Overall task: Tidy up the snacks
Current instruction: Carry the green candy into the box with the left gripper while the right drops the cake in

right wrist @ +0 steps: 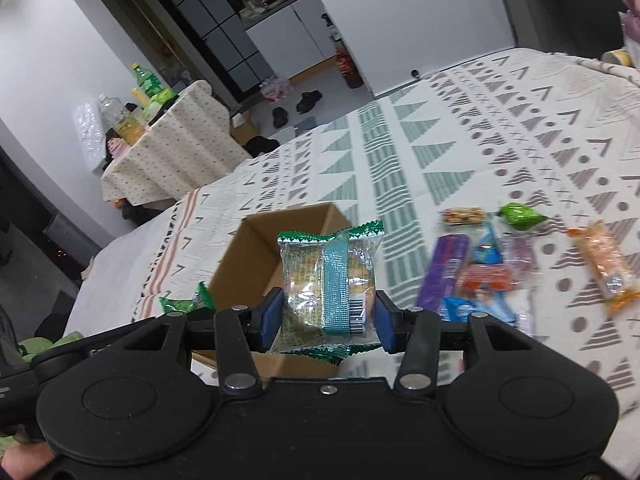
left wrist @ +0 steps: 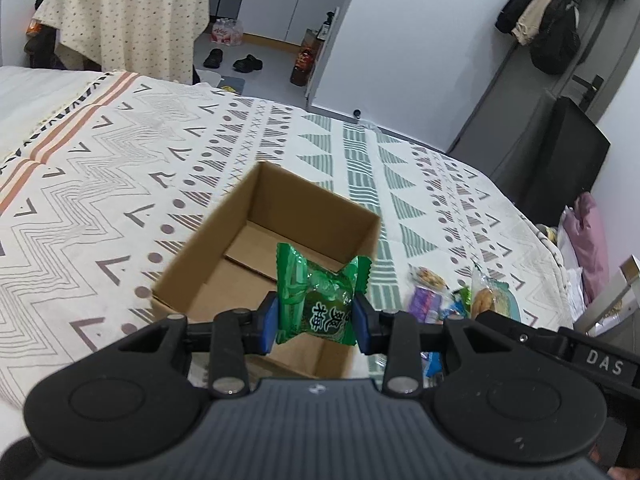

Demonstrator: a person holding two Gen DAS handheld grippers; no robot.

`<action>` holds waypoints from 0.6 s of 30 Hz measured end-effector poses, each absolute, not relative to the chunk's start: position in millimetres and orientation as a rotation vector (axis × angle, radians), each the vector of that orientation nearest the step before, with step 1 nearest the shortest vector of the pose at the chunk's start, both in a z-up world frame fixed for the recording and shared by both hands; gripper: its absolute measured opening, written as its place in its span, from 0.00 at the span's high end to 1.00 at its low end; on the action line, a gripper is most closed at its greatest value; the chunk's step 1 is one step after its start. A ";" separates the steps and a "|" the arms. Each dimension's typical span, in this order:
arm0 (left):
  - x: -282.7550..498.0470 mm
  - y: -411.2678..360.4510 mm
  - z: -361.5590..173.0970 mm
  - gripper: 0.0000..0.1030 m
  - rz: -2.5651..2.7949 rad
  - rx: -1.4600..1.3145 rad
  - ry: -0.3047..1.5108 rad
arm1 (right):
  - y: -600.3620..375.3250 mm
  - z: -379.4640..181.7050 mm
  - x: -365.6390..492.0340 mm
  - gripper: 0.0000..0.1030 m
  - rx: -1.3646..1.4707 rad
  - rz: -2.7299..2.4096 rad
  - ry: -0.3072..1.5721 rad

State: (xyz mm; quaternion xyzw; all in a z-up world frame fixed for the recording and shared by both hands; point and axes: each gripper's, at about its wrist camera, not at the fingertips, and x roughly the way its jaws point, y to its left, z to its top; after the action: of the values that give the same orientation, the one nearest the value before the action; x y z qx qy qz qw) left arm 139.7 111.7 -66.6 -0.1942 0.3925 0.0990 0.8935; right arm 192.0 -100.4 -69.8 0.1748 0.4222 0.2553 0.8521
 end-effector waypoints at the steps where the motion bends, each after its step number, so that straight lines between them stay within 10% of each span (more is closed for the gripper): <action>1: 140.7 116.6 -67.6 0.64 0.208 -0.406 0.814 | -95.7 -70.1 192.9 0.55 0.366 0.544 0.891; 18: 156.8 168.4 -92.2 0.52 0.247 -0.478 0.841 | -35.8 -86.3 213.8 0.55 0.375 0.577 0.923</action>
State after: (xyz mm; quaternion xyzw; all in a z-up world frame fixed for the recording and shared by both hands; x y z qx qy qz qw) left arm 156.8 168.4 -92.2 -0.2291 0.4034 0.1185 0.8779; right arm 213.8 -35.8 -86.3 0.1774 0.4365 0.2727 0.8388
